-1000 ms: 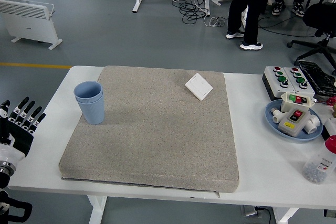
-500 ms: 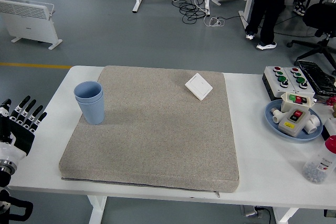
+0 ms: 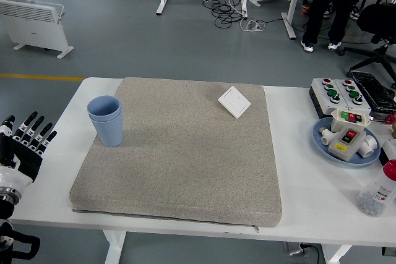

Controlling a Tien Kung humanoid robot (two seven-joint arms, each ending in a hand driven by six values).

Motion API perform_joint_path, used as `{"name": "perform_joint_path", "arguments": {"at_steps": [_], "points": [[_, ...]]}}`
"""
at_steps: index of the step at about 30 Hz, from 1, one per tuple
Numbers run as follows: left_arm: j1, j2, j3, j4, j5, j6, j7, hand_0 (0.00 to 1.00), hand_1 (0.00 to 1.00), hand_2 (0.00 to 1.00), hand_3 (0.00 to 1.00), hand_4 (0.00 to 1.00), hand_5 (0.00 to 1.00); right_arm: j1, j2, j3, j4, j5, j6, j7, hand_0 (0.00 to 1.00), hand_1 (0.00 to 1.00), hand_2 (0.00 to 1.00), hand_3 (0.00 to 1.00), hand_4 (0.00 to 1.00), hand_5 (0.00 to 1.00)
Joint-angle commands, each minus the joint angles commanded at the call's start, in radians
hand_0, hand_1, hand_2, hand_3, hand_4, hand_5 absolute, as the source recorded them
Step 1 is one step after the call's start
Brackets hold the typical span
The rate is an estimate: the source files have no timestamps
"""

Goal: Push cup pick cup insert cup

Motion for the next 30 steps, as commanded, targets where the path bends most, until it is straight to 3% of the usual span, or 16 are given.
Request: {"name": "perform_joint_path", "arguments": {"at_steps": [30], "points": [[0.014, 0.000, 0.017, 0.014, 0.000, -0.006, -0.005, 0.838, 0.858, 0.912, 0.822, 0.613, 0.998, -0.015, 0.003, 0.011, 0.000, -0.022, -0.008, -0.001, 0.781, 0.696, 0.705, 0.578, 0.140, 0.481]]}}
